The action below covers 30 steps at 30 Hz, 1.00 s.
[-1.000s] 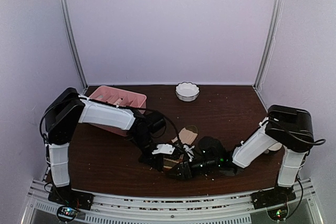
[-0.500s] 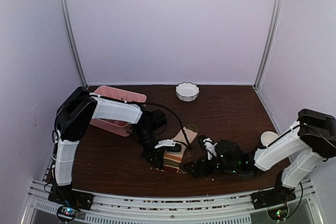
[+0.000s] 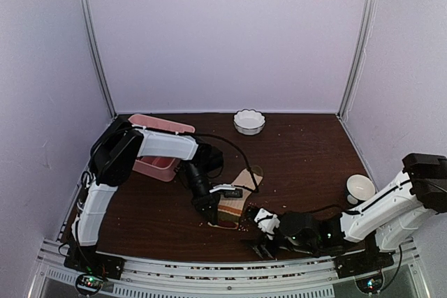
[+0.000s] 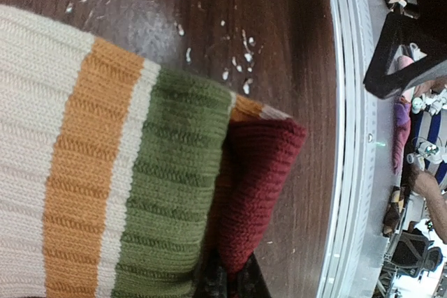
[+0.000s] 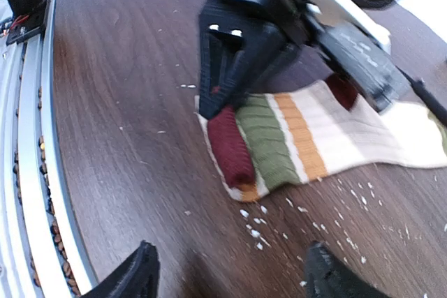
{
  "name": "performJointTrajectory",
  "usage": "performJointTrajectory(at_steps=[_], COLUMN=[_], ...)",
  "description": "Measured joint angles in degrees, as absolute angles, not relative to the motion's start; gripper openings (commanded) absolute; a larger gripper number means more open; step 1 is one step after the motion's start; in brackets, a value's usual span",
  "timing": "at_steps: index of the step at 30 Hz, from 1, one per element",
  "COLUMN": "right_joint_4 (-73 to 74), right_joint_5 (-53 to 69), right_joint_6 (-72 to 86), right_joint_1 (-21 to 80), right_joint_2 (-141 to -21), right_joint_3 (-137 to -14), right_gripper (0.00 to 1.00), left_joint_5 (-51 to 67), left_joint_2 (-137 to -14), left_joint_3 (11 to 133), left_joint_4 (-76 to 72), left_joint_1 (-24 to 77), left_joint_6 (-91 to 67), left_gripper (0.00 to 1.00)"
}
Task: Roll the socks
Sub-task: Roll the sock at the center of the board.
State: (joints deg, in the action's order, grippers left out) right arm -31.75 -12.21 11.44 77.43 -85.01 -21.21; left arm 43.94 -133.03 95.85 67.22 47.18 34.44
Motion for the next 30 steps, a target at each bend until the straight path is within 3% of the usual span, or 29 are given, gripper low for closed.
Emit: performJointTrajectory(at_steps=[7, 15, 20, 24, 30], right_joint_4=[-28.4, -26.7, -26.3, -26.5, -27.2], right_joint_5=[-13.7, -10.5, -8.5, -6.4, -2.6], right_joint_6=[-2.5, -7.8, -7.9, -7.2, -3.2], right_joint_1=[78.8, 74.0, 72.5, 72.3, 70.9], right_joint_2=[-96.1, -102.0, -103.5, -104.6, -104.8], right_joint_3=[-32.7, -39.6, -40.4, -40.8, -40.9], right_gripper=[0.36, 0.3, 0.19, 0.01, 0.0], left_joint_5=[43.9, 44.1, 44.1, 44.0, 44.9], left_joint_2=[-134.9, -135.4, -135.4, -135.4, -134.4], left_joint_3=[98.5, 99.1, 99.1, 99.1, 97.6], left_joint_4=[70.3, 71.7, 71.9, 72.1, 71.3], left_joint_1=[47.2, 47.0, 47.0, 47.0, 47.0], left_joint_6=[32.8, 32.8, 32.8, 32.9, 33.5], left_gripper=[0.05, 0.06, 0.08, 0.15, 0.32])
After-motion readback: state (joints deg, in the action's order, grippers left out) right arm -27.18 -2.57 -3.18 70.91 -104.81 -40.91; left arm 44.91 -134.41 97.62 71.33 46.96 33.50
